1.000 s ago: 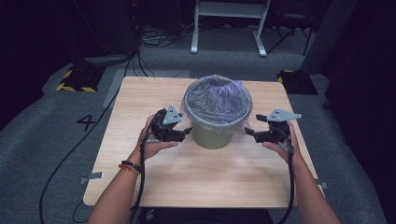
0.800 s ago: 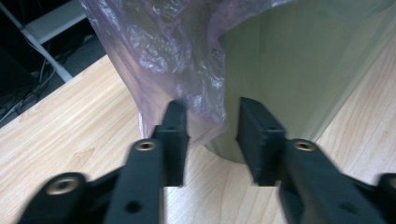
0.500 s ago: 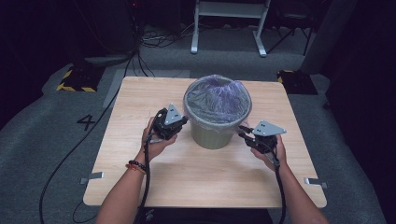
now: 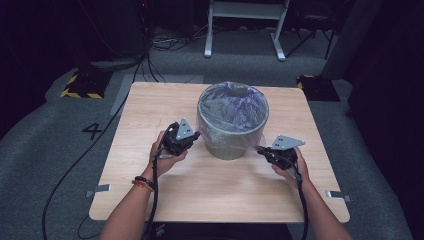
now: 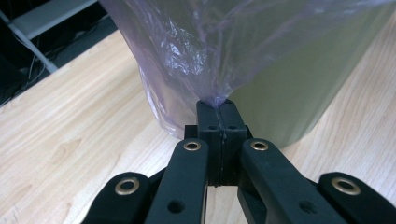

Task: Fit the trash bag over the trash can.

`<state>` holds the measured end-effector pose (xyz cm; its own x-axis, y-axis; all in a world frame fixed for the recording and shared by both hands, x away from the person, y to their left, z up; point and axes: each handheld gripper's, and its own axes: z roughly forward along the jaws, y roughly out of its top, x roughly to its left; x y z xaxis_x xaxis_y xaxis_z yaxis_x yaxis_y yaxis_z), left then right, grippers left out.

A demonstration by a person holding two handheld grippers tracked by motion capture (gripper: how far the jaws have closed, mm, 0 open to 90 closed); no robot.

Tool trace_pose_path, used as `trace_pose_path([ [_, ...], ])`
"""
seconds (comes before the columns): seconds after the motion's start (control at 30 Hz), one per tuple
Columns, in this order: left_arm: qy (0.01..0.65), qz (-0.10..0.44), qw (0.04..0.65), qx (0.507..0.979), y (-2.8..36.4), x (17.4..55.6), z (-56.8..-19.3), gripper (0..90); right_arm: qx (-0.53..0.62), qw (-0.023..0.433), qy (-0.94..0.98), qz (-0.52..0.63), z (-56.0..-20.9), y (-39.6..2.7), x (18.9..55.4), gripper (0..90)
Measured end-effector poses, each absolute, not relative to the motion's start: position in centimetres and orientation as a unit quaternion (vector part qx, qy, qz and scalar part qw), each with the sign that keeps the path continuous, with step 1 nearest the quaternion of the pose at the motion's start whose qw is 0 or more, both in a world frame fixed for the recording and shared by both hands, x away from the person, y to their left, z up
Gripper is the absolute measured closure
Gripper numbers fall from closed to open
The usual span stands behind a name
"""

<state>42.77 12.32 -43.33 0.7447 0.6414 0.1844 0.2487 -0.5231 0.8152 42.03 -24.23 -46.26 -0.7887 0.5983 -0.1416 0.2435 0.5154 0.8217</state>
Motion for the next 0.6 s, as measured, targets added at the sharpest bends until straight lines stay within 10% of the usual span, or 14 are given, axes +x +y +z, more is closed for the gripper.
trace_pose_path([
  [0.6, 0.280, 0.194, 0.367, 0.866, 11.8, 43.9, -47.2, 90.0, 0.288, 0.167, 0.865, 0.376, -49.6, -24.4, 44.3, 90.0],
])
